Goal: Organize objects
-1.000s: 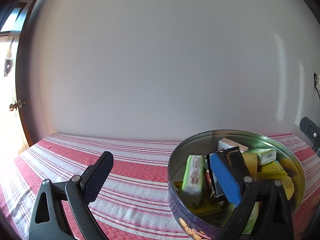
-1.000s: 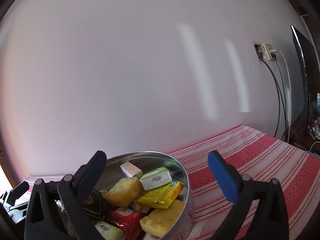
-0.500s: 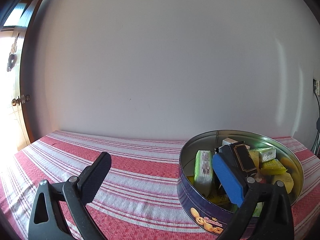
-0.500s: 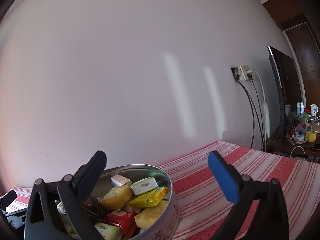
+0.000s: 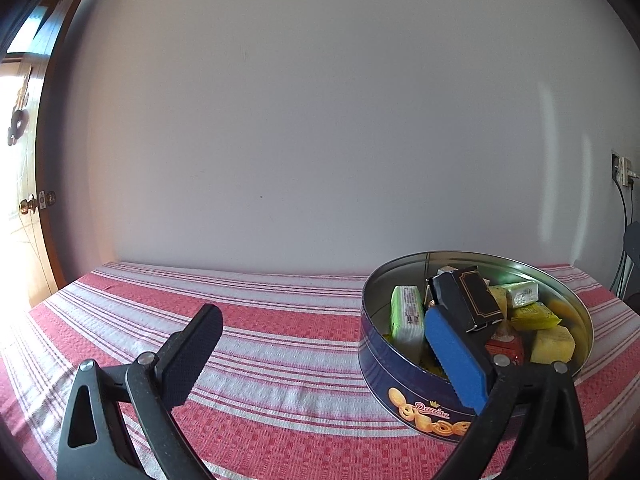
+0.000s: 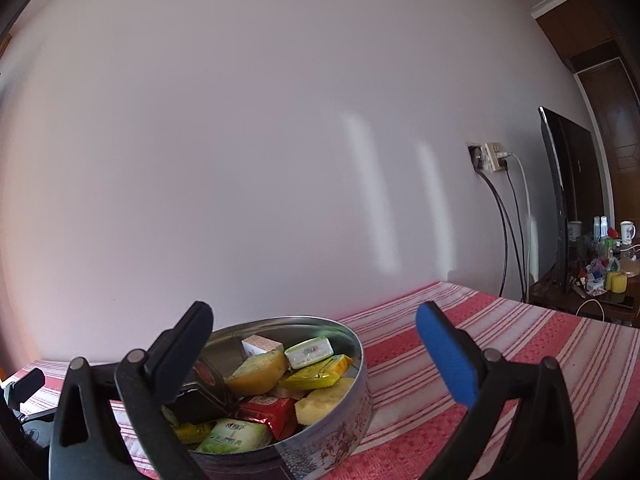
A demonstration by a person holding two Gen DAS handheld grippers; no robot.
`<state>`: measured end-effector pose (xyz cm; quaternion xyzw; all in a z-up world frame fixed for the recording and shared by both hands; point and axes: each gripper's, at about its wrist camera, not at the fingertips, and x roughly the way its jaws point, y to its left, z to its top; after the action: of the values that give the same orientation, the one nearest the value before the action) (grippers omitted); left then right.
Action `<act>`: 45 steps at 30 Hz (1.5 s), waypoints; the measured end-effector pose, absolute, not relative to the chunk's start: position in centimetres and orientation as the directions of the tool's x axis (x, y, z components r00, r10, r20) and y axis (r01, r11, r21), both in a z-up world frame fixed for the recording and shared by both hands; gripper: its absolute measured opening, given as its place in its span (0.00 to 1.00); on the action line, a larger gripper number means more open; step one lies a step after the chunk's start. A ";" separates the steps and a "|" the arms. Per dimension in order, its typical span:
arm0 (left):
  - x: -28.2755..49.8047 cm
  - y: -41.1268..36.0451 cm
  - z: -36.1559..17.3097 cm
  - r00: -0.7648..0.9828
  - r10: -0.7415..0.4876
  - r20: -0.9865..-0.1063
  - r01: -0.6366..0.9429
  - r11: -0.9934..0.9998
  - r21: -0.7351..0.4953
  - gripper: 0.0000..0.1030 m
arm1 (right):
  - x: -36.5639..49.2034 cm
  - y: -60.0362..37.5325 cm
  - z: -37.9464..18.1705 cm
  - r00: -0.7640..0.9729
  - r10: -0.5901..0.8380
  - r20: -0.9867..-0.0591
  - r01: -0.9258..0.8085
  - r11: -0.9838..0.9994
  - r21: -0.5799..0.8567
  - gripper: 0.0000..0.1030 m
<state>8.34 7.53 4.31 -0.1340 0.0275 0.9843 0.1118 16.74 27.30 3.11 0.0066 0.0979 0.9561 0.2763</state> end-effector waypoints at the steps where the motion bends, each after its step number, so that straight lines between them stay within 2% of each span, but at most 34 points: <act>1: 8.5 7.5 4.3 -0.939 0.214 -0.270 -0.230 -0.973 0.032 0.99 | 16.9 27.1 3.1 -0.848 0.529 -0.036 -0.526 -0.830 0.185 1.00; 45: 8.8 7.8 3.9 -0.940 0.190 -0.284 -0.216 -0.974 0.063 0.99 | 17.4 26.5 3.3 -0.834 0.549 -0.050 -0.550 -0.822 0.146 1.00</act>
<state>8.76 7.83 3.92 -0.1396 0.0466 0.9837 0.1031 17.37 26.49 3.34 -0.0029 0.0774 0.9546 0.2878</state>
